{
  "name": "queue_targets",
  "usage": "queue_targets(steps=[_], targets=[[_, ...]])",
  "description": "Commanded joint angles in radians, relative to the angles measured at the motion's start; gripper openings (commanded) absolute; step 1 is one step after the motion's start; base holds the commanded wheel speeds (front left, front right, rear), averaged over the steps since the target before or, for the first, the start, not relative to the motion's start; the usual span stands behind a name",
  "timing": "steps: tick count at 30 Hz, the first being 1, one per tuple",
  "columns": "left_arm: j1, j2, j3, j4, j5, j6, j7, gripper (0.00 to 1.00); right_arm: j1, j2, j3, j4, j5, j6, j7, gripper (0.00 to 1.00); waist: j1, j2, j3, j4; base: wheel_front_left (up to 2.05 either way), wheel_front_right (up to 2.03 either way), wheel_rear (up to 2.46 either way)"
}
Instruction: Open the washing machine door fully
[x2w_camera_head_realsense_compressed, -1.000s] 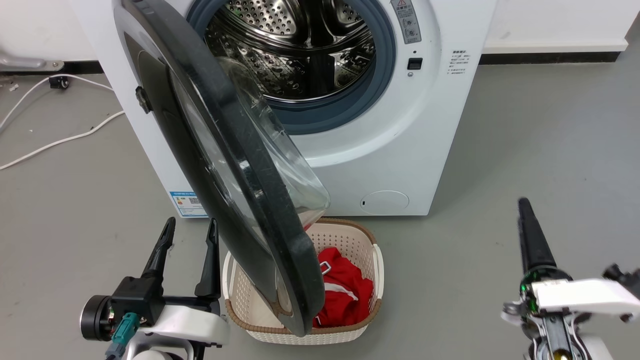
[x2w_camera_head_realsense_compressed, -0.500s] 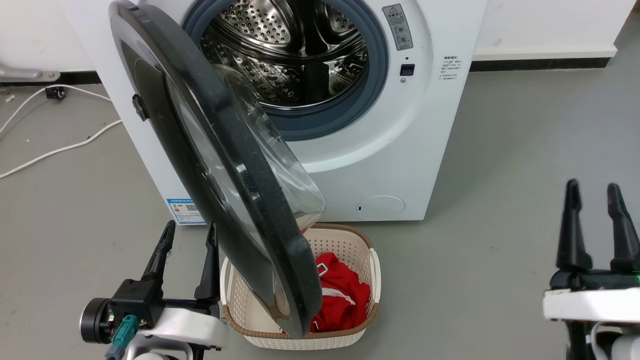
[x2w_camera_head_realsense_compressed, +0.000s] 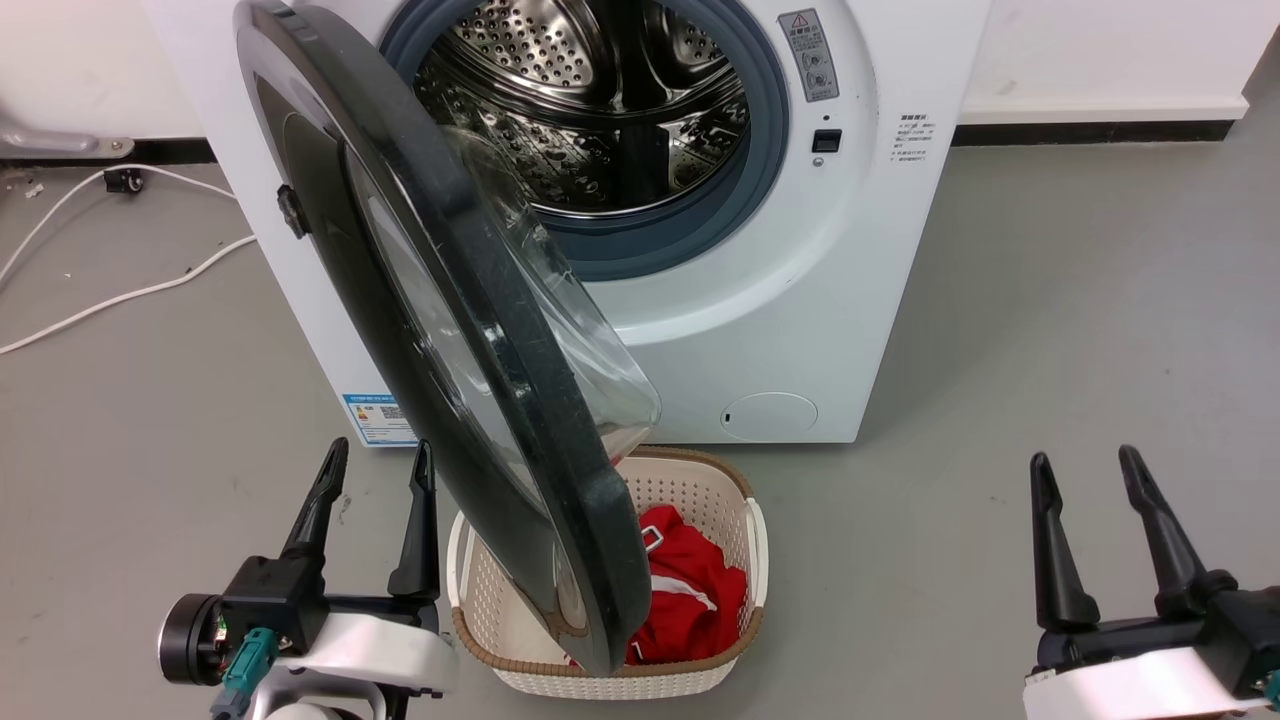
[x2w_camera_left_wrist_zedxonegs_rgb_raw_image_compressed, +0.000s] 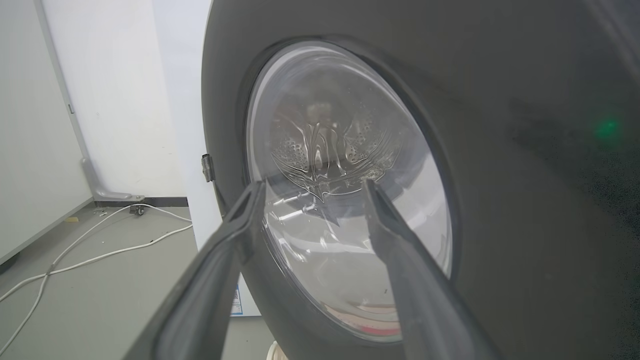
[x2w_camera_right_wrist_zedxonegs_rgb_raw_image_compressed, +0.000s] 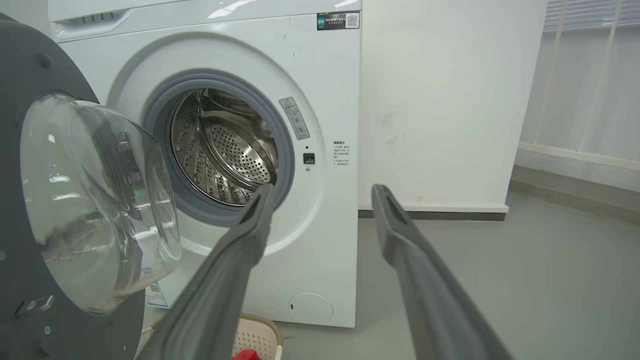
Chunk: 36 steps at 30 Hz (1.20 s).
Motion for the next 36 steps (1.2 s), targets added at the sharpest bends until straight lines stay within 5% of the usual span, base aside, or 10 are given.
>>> queue_targets(steps=[1,15,16,17,18,27,36], targets=[[-0.001,-0.001,0.0,-0.003,0.001,0.005,-0.002,1.0,0.013,0.002,-0.001,0.008,0.005,0.0,-0.005,1.0,0.0001,0.0,-0.001,0.0,0.0,0.0,0.0],[0.007,-0.001,0.004,-0.003,0.0,0.004,-0.002,1.0,-0.02,0.002,0.004,0.088,0.009,0.0,-0.022,1.0,0.0001,0.0,0.0,-0.004,0.0,0.0,0.0],[0.007,-0.001,0.004,-0.004,-0.001,0.004,-0.002,0.62,-0.021,0.002,0.005,0.089,0.011,0.0,-0.023,1.0,0.0001,0.0,0.0,-0.005,0.0,0.0,0.0],[0.008,-0.001,0.004,-0.005,-0.003,0.004,-0.002,0.11,-0.022,0.002,0.006,0.091,0.014,0.0,-0.024,1.0,0.0001,0.0,0.0,-0.006,0.0,0.0,0.0],[0.008,-0.001,0.004,-0.005,-0.004,0.004,-0.002,0.0,-0.023,0.002,0.006,0.093,0.016,0.0,-0.024,1.0,0.0001,0.0,0.0,-0.006,0.0,0.0,0.0],[-0.009,-0.001,0.005,-0.072,-0.008,0.006,-0.002,0.0,-0.028,0.002,0.007,0.101,0.027,0.0,-0.026,1.0,0.0001,0.0,0.006,-0.008,0.0,0.0,0.0],[-0.051,-0.001,0.03,-0.307,0.016,0.028,-0.002,0.0,-0.032,0.002,0.007,0.104,0.038,0.0,-0.026,1.0,0.0001,0.0,0.012,-0.006,0.0,0.0,0.0]])
